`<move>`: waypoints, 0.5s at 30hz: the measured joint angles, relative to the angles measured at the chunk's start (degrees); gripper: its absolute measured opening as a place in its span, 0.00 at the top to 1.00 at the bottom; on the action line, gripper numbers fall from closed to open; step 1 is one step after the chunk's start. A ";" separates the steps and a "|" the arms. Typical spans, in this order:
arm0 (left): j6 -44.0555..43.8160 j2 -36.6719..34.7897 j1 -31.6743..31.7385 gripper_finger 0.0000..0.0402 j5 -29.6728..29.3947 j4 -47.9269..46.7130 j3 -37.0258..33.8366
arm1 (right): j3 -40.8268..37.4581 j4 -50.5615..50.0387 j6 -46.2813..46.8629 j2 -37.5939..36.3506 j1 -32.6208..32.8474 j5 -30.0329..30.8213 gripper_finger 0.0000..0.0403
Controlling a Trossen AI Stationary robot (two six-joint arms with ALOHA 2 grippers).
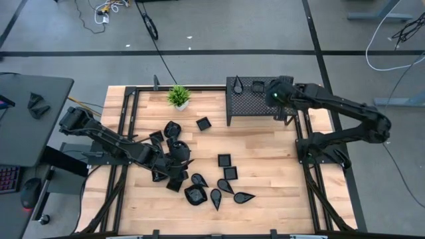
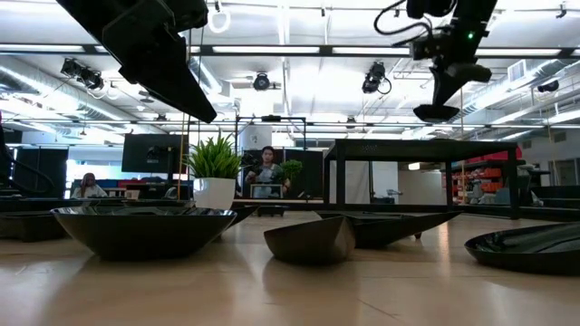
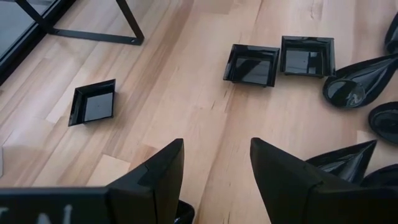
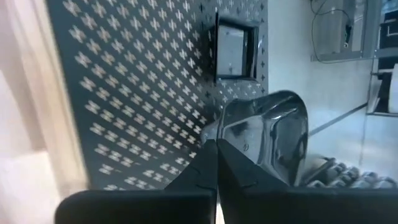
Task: Pick & Place Mini shaped plates
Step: Stack the black leaf-shaped plate on top of the black leaf-shaped plate on the shelf
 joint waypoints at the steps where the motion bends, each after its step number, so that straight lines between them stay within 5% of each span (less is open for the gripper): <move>1: 0.00 0.00 0.00 0.52 0.01 0.02 0.00 | 0.00 0.02 -1.72 0.43 -0.75 0.00 0.99; 15: -0.02 0.00 0.00 0.52 0.00 0.09 0.00 | -0.02 0.34 -16.38 5.20 -9.76 -3.63 0.98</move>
